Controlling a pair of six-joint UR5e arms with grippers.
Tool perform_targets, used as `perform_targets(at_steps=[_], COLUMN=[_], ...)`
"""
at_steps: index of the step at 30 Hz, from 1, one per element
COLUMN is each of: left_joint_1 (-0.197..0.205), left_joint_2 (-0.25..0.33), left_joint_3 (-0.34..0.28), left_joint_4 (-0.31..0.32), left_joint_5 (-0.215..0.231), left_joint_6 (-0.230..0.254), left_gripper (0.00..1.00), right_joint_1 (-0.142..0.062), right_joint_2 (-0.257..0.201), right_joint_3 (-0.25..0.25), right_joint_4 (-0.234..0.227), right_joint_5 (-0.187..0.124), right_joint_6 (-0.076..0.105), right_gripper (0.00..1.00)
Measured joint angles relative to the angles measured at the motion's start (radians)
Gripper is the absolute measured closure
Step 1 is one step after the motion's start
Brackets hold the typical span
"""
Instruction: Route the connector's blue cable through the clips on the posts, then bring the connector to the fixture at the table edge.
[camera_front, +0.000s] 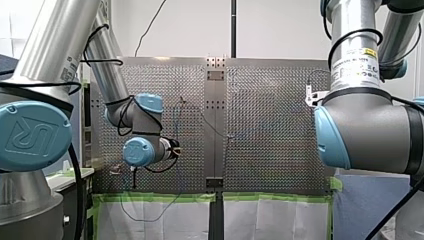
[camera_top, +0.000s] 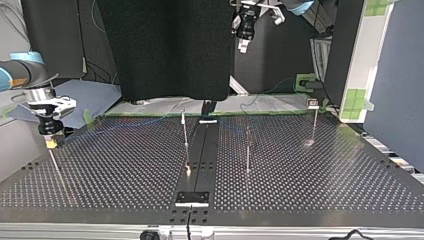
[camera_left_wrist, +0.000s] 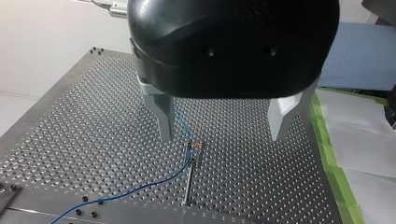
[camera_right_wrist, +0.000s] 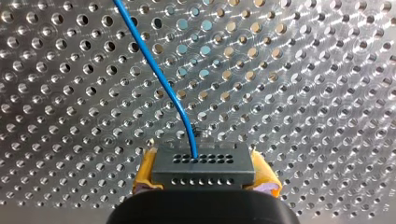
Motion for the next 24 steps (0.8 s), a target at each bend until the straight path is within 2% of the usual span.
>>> perform_targets(at_steps=[24], left_joint_1=[0.002], left_joint_2=[0.0], left_joint_3=[0.0], left_joint_4=[0.003], left_joint_5=[0.0], left_joint_6=[-0.001], left_gripper=[0.0], right_joint_1=[0.0], right_joint_2=[0.004], right_joint_3=[-0.006], right_joint_4=[0.007], right_joint_5=[0.005], right_joint_6=[0.002], right_gripper=[1.0])
